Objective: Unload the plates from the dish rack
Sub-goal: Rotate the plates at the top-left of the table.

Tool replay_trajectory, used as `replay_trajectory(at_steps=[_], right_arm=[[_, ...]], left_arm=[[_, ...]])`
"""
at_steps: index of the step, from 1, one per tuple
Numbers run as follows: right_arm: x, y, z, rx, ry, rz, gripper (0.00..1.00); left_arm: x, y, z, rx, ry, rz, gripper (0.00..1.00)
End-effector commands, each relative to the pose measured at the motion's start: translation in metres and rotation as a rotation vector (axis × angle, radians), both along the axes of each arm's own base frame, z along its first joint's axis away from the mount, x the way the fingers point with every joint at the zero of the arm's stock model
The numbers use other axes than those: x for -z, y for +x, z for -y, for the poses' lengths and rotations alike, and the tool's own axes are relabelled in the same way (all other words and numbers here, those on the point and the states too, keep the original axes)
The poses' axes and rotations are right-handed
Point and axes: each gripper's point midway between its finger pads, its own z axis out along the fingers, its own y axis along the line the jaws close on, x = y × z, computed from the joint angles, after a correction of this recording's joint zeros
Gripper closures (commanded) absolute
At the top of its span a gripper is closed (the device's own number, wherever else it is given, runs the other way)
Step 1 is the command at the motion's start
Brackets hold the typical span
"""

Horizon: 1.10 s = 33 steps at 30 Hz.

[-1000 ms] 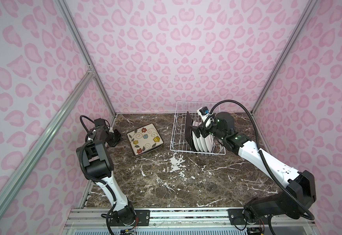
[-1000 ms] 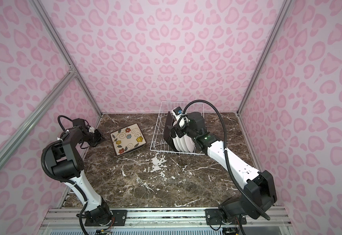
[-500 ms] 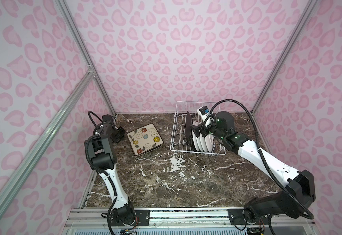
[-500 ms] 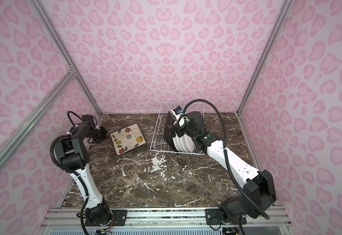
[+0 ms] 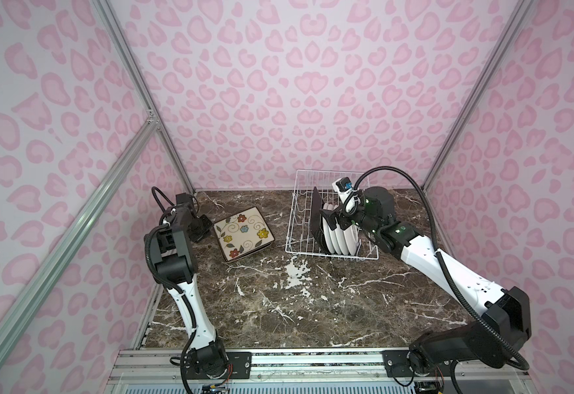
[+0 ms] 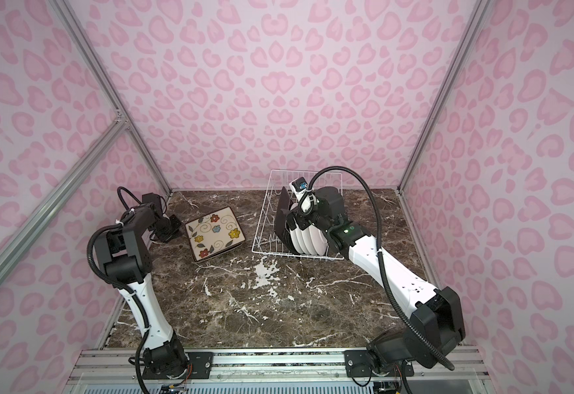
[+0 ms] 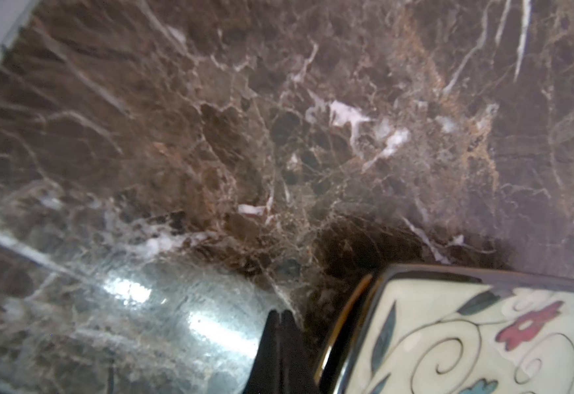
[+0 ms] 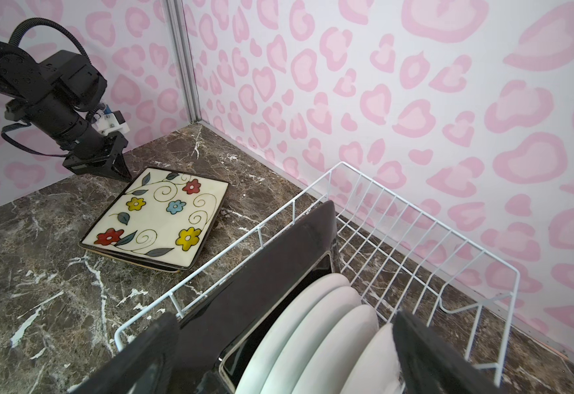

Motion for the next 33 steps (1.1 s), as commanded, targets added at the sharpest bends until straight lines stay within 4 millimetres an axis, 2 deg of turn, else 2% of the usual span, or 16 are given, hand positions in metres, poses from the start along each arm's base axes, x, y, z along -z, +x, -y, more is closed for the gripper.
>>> replay_trajectory(at_steps=[1,8,22,33], right_arm=[[0.003,0.000,-0.002,-0.005,-0.001,-0.005,0.01],[0.001,0.000,0.001,0.011,0.000,-0.005,0.01],[0.004,0.004,-0.004,0.014,0.001,-0.016,0.01],[0.005,0.002,-0.002,0.025,-0.012,-0.017,0.01]], left_arm=[[0.005,-0.001,-0.002,0.003,0.003,-0.007,0.97],[0.013,0.013,0.006,0.014,-0.046,0.010,0.97],[-0.005,0.054,0.025,0.088,-0.108,0.107,0.97],[-0.011,0.083,0.037,0.117,-0.158,0.174,0.97]])
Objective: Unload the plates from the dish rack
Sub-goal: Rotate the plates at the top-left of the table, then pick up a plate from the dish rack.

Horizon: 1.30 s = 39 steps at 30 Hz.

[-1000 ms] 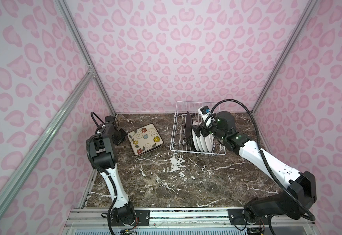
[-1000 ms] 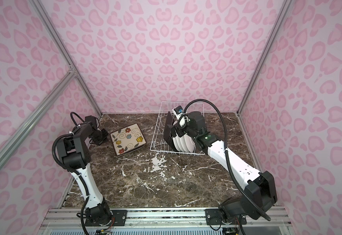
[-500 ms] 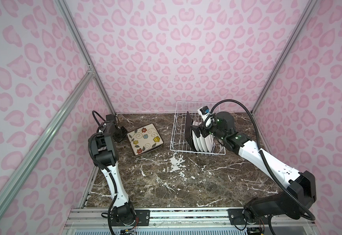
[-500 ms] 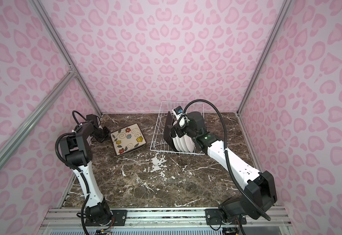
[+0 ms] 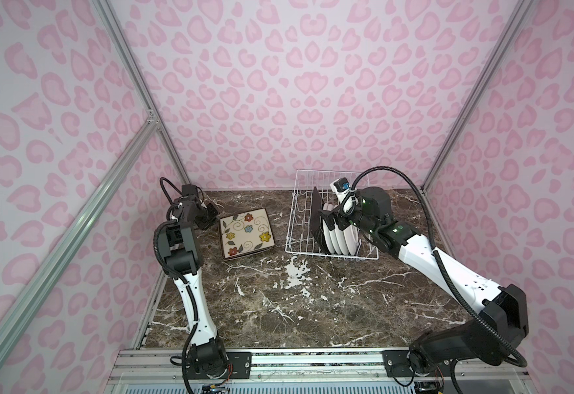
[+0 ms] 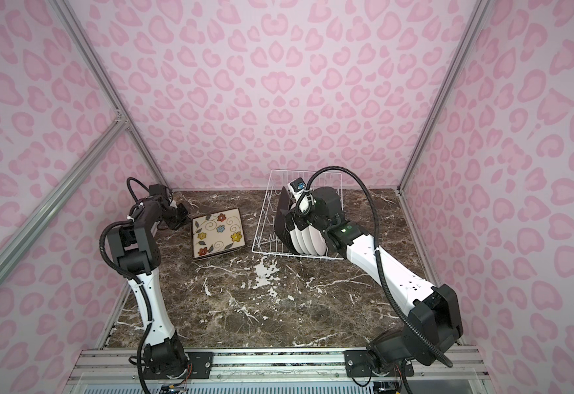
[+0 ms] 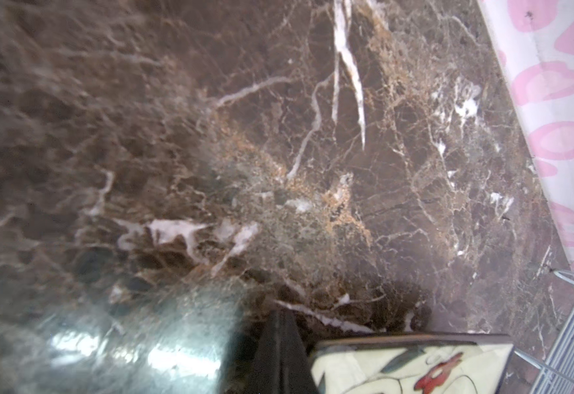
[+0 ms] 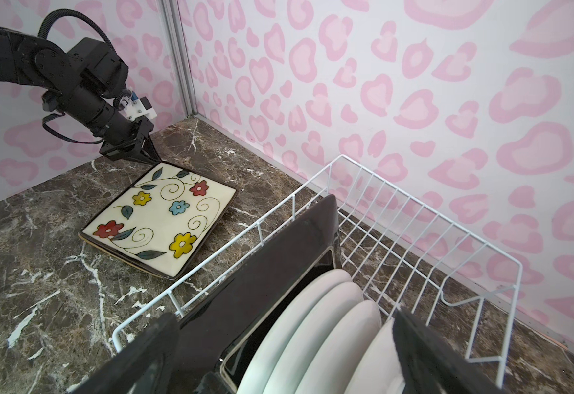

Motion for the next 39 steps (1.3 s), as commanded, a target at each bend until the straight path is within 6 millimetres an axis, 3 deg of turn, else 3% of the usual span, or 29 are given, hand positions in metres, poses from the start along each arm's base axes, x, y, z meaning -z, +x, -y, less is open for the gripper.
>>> replay_trajectory(at_steps=[1,6,10,17,22,25,30,34,39], right_arm=[[0.000,0.000,0.000,0.006,-0.001,0.003,0.01],[-0.001,0.001,-0.001,0.008,0.011,0.002,0.01],[-0.005,0.002,0.000,0.013,0.010,0.014,0.01],[-0.009,0.001,0.011,0.064,0.010,0.034,0.01],[-0.014,0.002,0.024,0.129,0.045,0.025,0.01],[-0.018,0.004,0.034,0.169,0.070,0.015,0.01],[-0.024,0.008,0.059,0.240,0.182,-0.060,0.01],[-0.023,0.008,0.081,0.267,0.285,-0.121,0.01],[-0.018,0.004,0.109,0.300,0.363,-0.135,0.01]], left_arm=[[-0.005,0.009,0.007,0.013,-0.043,0.027,0.97],[-0.017,0.013,0.005,0.006,-0.036,0.047,0.97],[-0.037,0.014,0.007,0.022,-0.031,0.083,0.97],[-0.105,0.000,0.013,0.039,-0.010,0.190,0.97],[-0.165,-0.016,0.033,0.095,0.007,0.290,0.93],[-0.200,-0.026,0.052,0.152,0.013,0.349,0.88],[-0.248,-0.047,0.096,0.270,-0.023,0.439,0.70],[-0.276,-0.068,0.132,0.373,-0.044,0.490,0.53],[-0.296,-0.094,0.181,0.499,-0.035,0.529,0.36]])
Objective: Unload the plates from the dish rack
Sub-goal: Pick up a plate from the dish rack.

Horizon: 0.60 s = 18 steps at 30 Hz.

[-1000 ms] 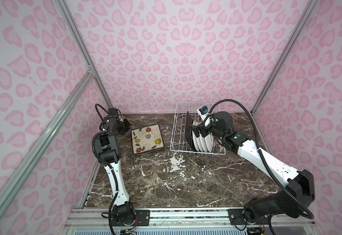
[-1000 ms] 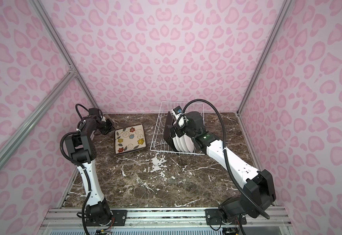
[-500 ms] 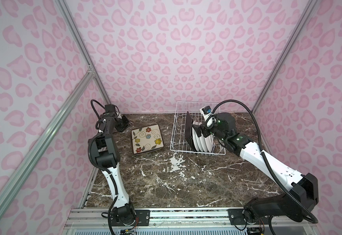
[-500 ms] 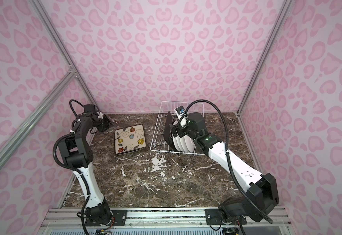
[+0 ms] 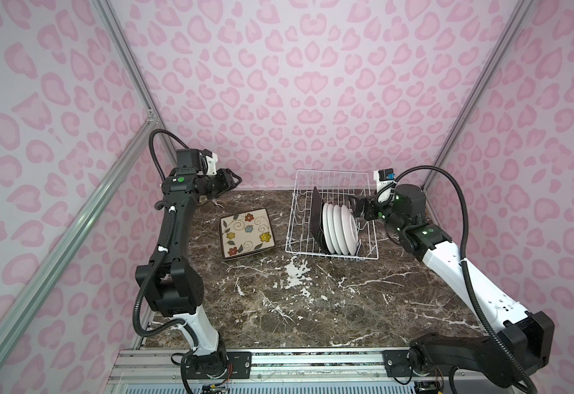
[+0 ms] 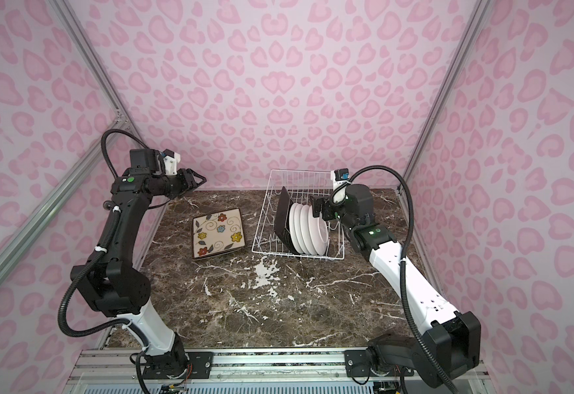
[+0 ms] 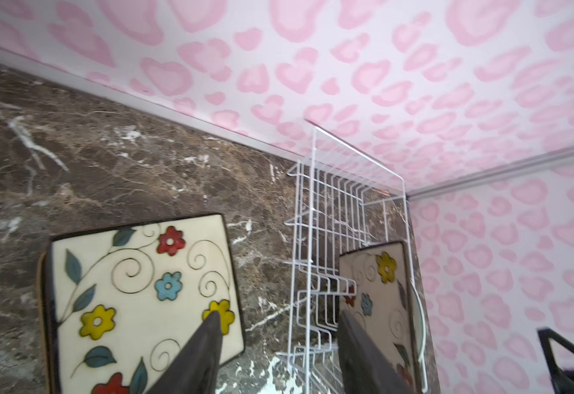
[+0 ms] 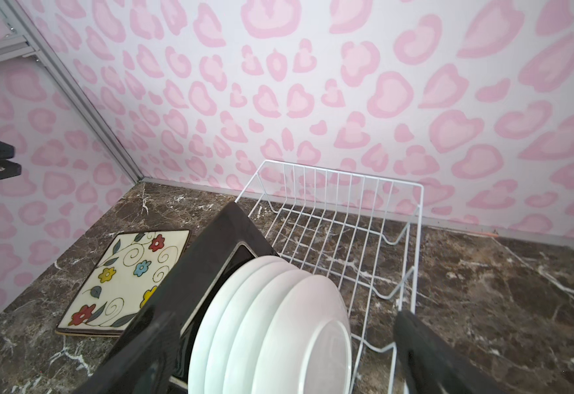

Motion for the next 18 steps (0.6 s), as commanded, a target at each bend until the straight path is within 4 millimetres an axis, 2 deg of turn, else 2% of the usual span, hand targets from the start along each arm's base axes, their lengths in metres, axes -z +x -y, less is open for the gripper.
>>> replay_trajectory(at_steps=[1,5,9,14,18], right_arm=[[0.001,-0.005,0.005,-0.010,0.080,-0.011,0.01],[0.006,-0.010,0.018,0.014,0.075,-0.022,0.01],[0.012,-0.015,0.022,0.020,0.066,-0.034,0.01],[0.020,-0.018,0.021,0.012,0.059,-0.057,0.01],[0.023,-0.020,0.022,0.011,0.046,-0.066,0.01]], left_arm=[[-0.008,-0.019,0.028,0.092,0.010,0.019,0.32],[-0.014,-0.032,0.064,0.160,0.028,0.039,0.19],[-0.007,-0.040,0.102,0.228,0.031,0.030,0.15],[0.016,-0.047,0.156,0.321,0.026,-0.025,0.13],[0.041,-0.047,0.186,0.353,0.024,-0.094,0.14]])
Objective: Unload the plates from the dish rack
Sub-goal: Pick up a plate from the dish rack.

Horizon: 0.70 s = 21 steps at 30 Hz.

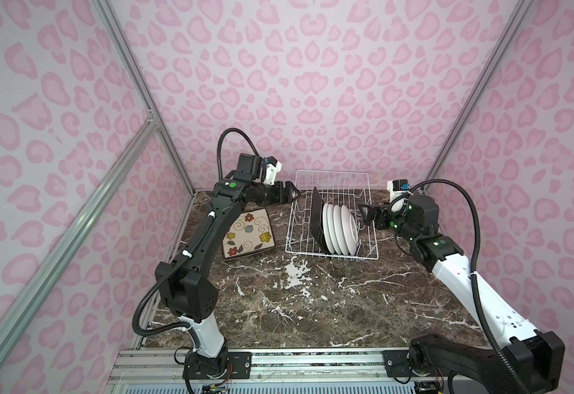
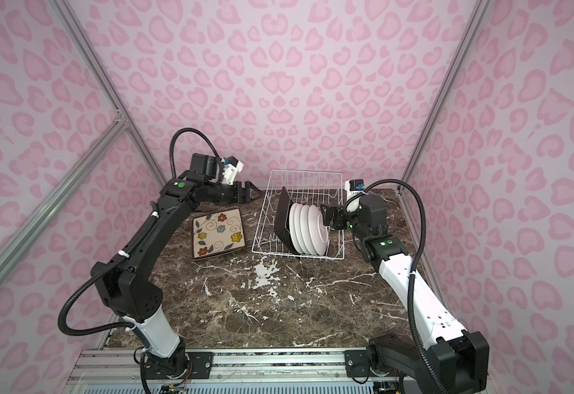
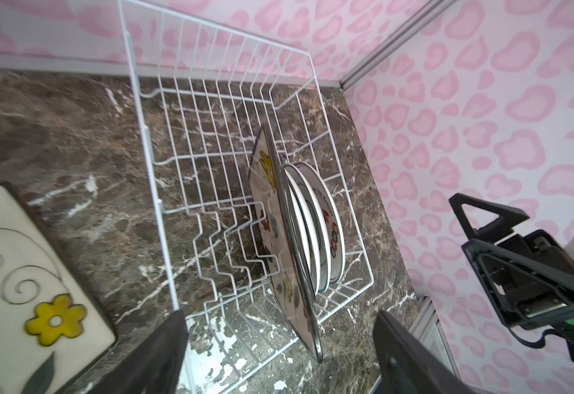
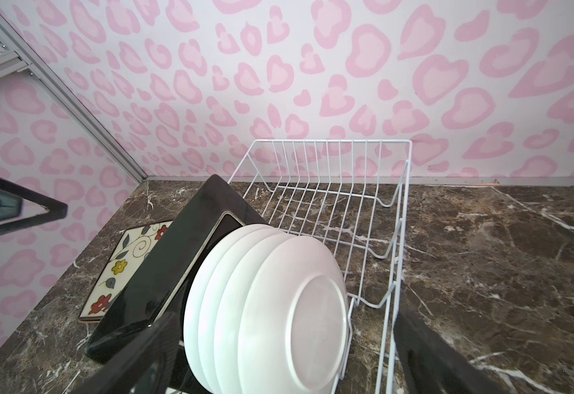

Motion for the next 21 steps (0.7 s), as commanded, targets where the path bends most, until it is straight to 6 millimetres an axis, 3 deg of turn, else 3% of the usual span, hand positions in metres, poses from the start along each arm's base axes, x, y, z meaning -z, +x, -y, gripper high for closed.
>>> replay_trajectory(at_steps=[1,6,12,21], right_arm=[[0.003,-0.002,-0.001,-0.009,-0.009,-0.006,0.01],[0.004,-0.002,0.002,0.001,-0.023,-0.006,0.01],[0.005,-0.002,0.003,0.009,-0.030,-0.009,0.01],[0.005,0.002,0.003,0.011,-0.022,-0.008,0.01]], left_arm=[[0.013,0.004,0.017,0.000,0.011,-0.033,0.15],[0.039,0.008,0.041,0.018,0.072,-0.089,0.28],[0.066,0.010,0.052,0.022,0.118,-0.155,0.55],[0.091,0.010,0.065,0.043,0.115,-0.222,0.60]])
